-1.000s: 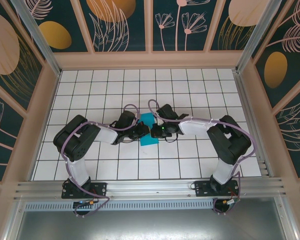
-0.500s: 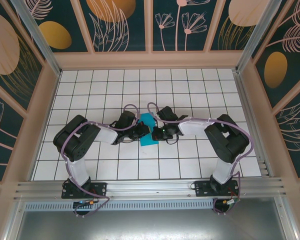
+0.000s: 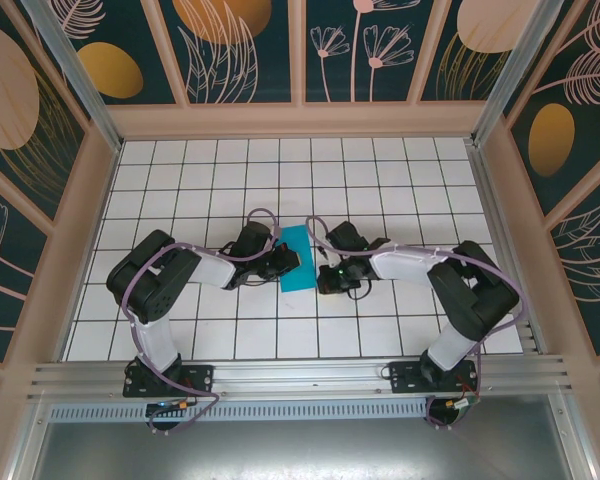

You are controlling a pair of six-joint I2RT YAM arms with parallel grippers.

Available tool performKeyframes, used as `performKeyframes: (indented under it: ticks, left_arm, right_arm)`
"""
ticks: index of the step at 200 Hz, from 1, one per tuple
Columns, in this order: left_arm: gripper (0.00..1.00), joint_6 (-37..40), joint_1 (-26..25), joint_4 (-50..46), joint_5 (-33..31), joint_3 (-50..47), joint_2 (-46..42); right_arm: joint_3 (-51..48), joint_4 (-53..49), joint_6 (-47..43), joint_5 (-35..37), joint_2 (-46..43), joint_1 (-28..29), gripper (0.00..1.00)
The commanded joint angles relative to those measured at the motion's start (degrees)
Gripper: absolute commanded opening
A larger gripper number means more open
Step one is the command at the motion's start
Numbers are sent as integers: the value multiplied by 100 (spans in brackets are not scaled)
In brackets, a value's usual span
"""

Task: Fold a paper plane with a square sheet of paper (pick it up from the middle)
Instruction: Fold the triangle a second time at the center of the table.

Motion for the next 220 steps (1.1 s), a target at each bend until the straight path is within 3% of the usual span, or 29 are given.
performKeyframes:
  ticks: [1, 107, 180, 220]
  left_arm:
    - [0, 94, 78, -1101, -700, -243, 203]
    - [0, 103, 76, -1033, -584, -138, 135]
    - [0, 183, 75, -365, -263, -124, -462]
    - [11, 36, -36, -204, -430, -331, -1178]
  right_arm:
    - [1, -451, -108, 157, -378, -170, 0]
    - [633, 694, 272, -706, 557, -134, 0]
    - [339, 588, 218, -246, 866, -151, 0]
    - [311, 588, 260, -142, 918, -152, 0]
